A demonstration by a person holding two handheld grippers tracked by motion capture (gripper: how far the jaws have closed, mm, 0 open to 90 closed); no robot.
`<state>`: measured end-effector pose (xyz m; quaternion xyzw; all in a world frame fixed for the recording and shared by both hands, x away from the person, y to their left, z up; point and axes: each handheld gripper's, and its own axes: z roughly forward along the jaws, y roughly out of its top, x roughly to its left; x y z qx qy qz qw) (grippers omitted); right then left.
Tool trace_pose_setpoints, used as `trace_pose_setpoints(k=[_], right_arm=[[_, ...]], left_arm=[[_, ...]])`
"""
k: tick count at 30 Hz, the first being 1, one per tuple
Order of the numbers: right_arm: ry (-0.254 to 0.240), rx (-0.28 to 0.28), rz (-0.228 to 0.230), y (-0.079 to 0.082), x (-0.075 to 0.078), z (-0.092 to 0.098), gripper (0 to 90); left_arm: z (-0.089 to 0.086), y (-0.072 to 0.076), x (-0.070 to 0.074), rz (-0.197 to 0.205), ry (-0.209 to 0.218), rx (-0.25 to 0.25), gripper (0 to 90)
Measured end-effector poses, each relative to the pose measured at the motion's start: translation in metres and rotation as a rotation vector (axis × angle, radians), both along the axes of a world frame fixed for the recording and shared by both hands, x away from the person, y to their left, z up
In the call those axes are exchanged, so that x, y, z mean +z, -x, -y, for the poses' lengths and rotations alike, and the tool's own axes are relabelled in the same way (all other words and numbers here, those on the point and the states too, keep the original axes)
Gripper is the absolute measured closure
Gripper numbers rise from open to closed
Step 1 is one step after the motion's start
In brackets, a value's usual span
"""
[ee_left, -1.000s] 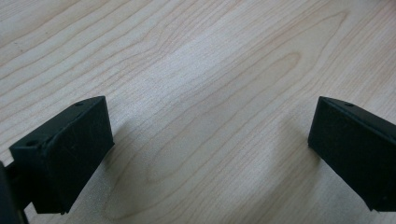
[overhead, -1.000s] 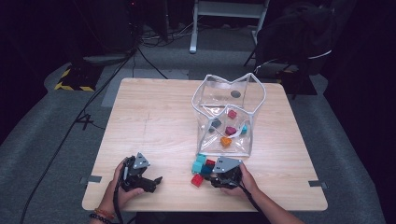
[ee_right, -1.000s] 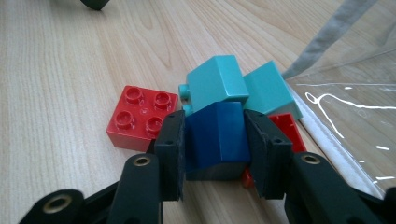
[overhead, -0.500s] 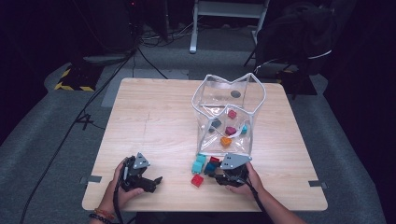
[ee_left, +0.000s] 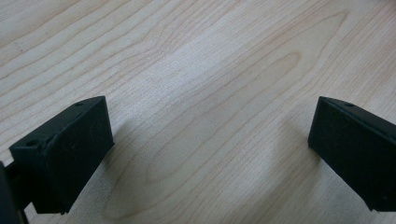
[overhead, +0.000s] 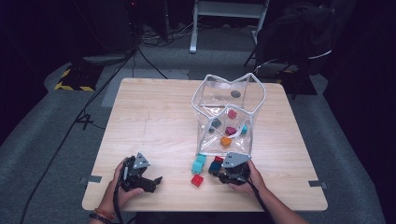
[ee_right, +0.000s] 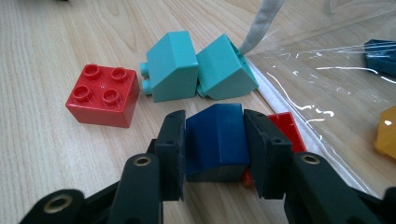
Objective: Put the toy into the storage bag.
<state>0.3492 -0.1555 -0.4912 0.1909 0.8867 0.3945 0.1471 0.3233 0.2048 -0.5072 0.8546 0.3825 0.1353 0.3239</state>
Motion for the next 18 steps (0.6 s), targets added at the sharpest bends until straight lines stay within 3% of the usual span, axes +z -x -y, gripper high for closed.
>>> trace_pose_setpoints(k=[10, 18], right_arm=[[0.005, -0.019, 0.01, 0.001, 0.001, -0.0004, 60.5], [0.009, -0.001, 0.014, 0.0032, 0.0017, -0.002, 61.7]], left_arm=[[0.0, 0.0, 0.0, 0.0, 0.0, 0.0, 0.1], [0.0, 0.0, 0.0, 0.0, 0.0, 0.0, 0.1]])
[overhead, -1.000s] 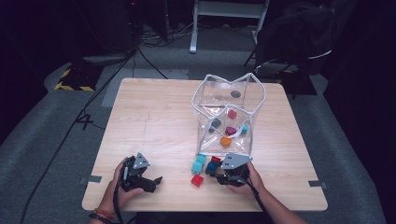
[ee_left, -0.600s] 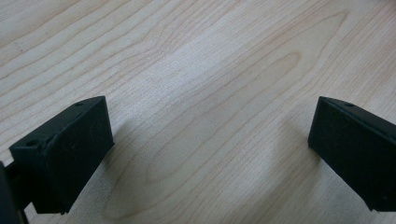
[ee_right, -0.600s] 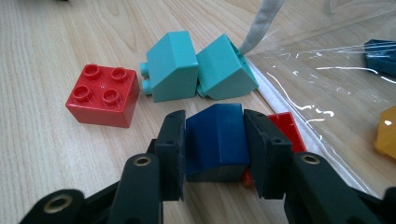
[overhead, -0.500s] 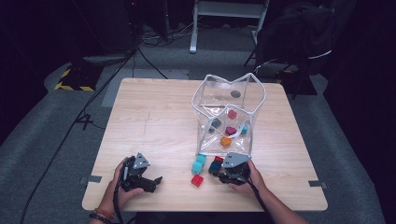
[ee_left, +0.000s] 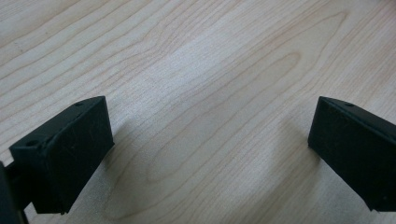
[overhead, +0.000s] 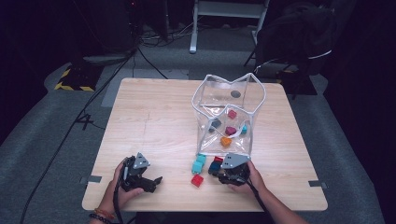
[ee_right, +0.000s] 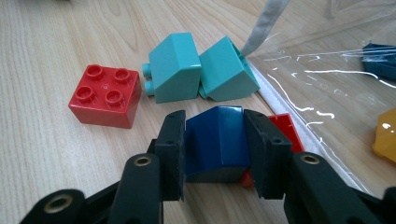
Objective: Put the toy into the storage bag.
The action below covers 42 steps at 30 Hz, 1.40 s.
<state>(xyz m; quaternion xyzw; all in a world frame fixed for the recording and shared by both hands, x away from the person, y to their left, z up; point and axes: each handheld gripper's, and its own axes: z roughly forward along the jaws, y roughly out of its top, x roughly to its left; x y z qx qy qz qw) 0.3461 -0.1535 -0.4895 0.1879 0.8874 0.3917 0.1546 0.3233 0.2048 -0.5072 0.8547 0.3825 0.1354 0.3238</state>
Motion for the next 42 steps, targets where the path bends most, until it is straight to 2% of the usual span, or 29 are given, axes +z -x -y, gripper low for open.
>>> trace_pose_setpoints(k=[2, 4, 9, 18, 20, 23, 30, 40, 41, 42], right_arm=[[-0.009, -0.008, 0.011, 0.0, 0.002, 0.001, 63.0], [-0.024, 0.0, 0.0, 0.0, 0.004, 0.002, 63.8], [-0.019, 0.008, 0.004, 0.001, 0.005, 0.001, 66.5], [-0.025, 0.004, 0.0, 0.001, 0.004, 0.001, 65.6], [-0.034, 0.006, -0.008, 0.0, 0.004, 0.002, 67.0], [-0.071, 0.014, -0.027, -0.001, 0.007, 0.005, 73.9], [-0.101, 0.028, -0.043, 0.0, 0.01, 0.007, 76.5], [-0.097, 0.048, -0.026, 0.003, 0.013, 0.007, 77.3], [-0.103, 0.049, -0.023, 0.004, 0.013, 0.007, 86.1], [-0.117, 0.051, -0.024, 0.004, 0.014, 0.008, 88.2]], left_arm=[[0.0, 0.0, 0.0, 0.0, 0.0, 0.0, 0.1], [0.0, 0.0, 0.0, 0.0, 0.0, 0.0, 0.1], [0.0, 0.0, 0.0, 0.0, 0.0, 0.0, 0.1], [0.0, 0.0, 0.0, 0.0, 0.0, 0.0, 0.1], [0.0, 0.0, 0.0, 0.0, 0.0, 0.0, 0.1], [0.0, 0.0, 0.0, 0.0, 0.0, 0.0, 0.1], [0.0, 0.0, 0.0, 0.0, 0.0, 0.0, 0.1], [0.0, 0.0, 0.0, 0.0, 0.0, 0.0, 0.1], [0.0, 0.0, 0.0, 0.0, 0.0, 0.0, 0.1], [0.0, 0.0, 0.0, 0.0, 0.0, 0.0, 0.2]])
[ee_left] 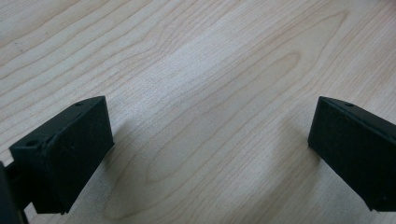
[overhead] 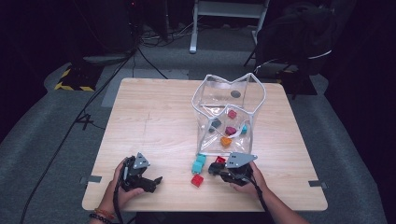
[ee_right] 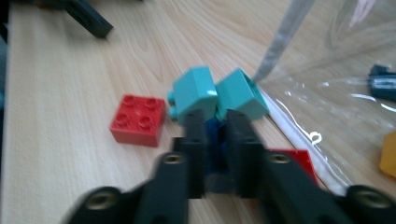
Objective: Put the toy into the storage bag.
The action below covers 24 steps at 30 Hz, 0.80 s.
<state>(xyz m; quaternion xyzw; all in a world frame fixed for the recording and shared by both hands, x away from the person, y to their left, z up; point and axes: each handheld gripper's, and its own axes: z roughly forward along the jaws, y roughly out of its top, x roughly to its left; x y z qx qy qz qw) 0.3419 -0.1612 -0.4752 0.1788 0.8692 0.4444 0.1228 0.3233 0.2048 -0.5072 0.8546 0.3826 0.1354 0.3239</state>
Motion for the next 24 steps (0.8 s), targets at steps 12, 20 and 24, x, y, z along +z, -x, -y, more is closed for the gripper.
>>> trace_pose_setpoints(k=[12, 20, 24], right_arm=[[0.073, -0.003, 0.026, 0.001, -0.006, -0.007, 62.5], [0.123, -0.07, 0.034, -0.005, -0.017, -0.012, 48.4], [0.112, -0.113, 0.047, -0.009, -0.018, -0.012, 45.7]], left_arm=[[0.0, 0.0, 0.0, 0.0, 0.0, 0.0, 0.1], [0.0, 0.0, 0.0, 0.0, 0.0, 0.0, 0.1], [0.0, 0.0, 0.0, 0.0, 0.0, 0.0, 0.1]])
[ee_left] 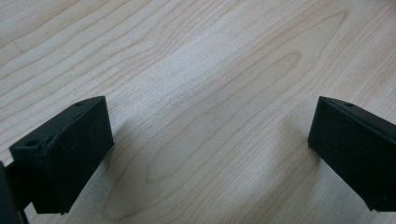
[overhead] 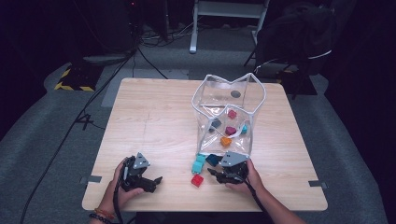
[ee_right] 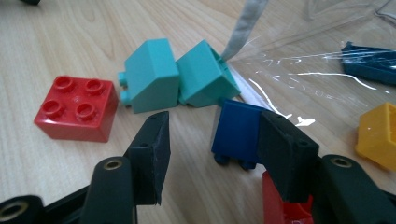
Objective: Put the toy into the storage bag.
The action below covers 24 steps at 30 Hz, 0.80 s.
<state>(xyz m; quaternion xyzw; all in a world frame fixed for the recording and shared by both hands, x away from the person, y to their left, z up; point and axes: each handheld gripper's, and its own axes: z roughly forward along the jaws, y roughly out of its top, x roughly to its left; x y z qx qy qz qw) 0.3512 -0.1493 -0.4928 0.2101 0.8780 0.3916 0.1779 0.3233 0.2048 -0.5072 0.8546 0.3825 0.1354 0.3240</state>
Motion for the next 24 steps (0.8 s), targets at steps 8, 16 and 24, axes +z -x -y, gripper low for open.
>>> trace_pose_setpoints(k=[8, 16, 24], right_arm=[[-0.028, -0.051, -0.005, -0.015, -0.001, 0.0, 45.3], [-0.043, -0.054, -0.046, -0.024, -0.006, 0.0, 59.2], [-0.091, -0.059, -0.031, -0.02, 0.007, 0.011, 59.3]], left_arm=[[0.0, 0.0, 0.0, 0.0, 0.0, 0.0, 0.1], [0.0, 0.0, 0.0, 0.001, -0.002, -0.001, 0.1], [0.0, 0.0, 0.0, 0.0, 0.0, 0.0, 0.1]])
